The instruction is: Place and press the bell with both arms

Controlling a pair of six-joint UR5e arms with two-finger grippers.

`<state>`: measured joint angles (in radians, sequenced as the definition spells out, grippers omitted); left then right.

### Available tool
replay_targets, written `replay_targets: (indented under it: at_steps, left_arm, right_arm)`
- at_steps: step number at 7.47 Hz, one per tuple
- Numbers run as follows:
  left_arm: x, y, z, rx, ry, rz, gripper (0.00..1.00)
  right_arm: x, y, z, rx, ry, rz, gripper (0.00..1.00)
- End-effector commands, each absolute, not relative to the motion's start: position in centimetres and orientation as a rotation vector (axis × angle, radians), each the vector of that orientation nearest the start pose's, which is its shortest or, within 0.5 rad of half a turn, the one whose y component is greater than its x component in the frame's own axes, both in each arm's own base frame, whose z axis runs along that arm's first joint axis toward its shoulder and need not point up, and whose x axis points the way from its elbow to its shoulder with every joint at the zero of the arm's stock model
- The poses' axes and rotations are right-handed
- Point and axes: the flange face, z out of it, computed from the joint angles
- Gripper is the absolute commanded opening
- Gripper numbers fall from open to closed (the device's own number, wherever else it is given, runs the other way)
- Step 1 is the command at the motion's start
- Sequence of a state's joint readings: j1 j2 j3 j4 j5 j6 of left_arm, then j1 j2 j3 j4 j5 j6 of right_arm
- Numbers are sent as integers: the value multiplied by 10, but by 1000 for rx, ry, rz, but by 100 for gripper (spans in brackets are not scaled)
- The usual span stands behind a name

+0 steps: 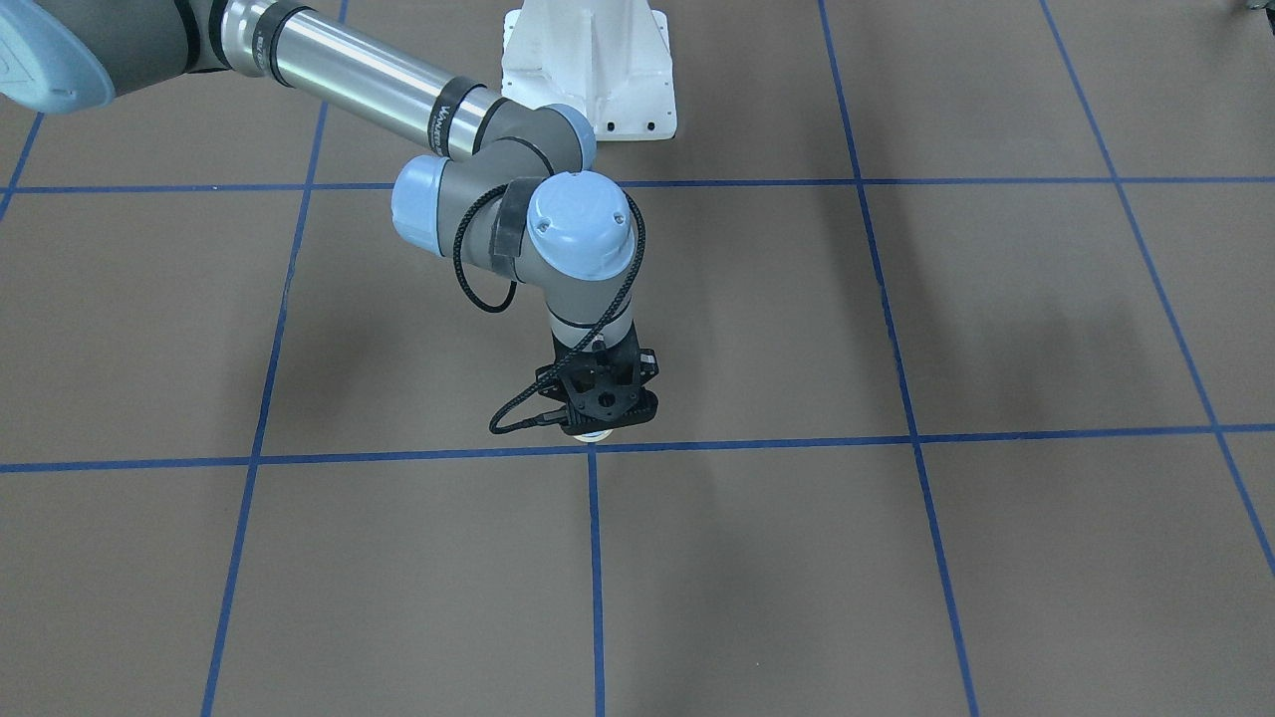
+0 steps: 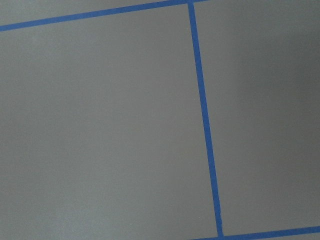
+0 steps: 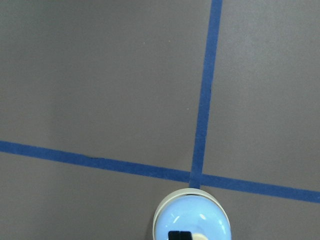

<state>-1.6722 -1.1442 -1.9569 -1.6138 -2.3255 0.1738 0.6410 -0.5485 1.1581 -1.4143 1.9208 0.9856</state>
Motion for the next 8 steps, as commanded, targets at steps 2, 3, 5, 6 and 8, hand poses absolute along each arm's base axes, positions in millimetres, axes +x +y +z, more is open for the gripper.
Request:
replay_targets:
  at_steps: [2,3,5,6,8]
  left_arm:
    - [-96,-320,629,100,749,-9,100]
    - [-97,-330,622,109,748,-19,100]
    - [-88,-355,608,114,749,-13,100]
    - [-79,-368,600,114,751,-5,100]
    - [-59,-391,585,124,749,40,100]
  right_arm:
    - [-540,-616,159,189,-825,-21,81]
    - [-509,-622,173,206,-832,5,99]
    - [-423,-639,220,164,-887,-24,99]
    - [-383,-641,252,193,-873,-53,99]
    - [-285,-646,326,226,-845,-117,99]
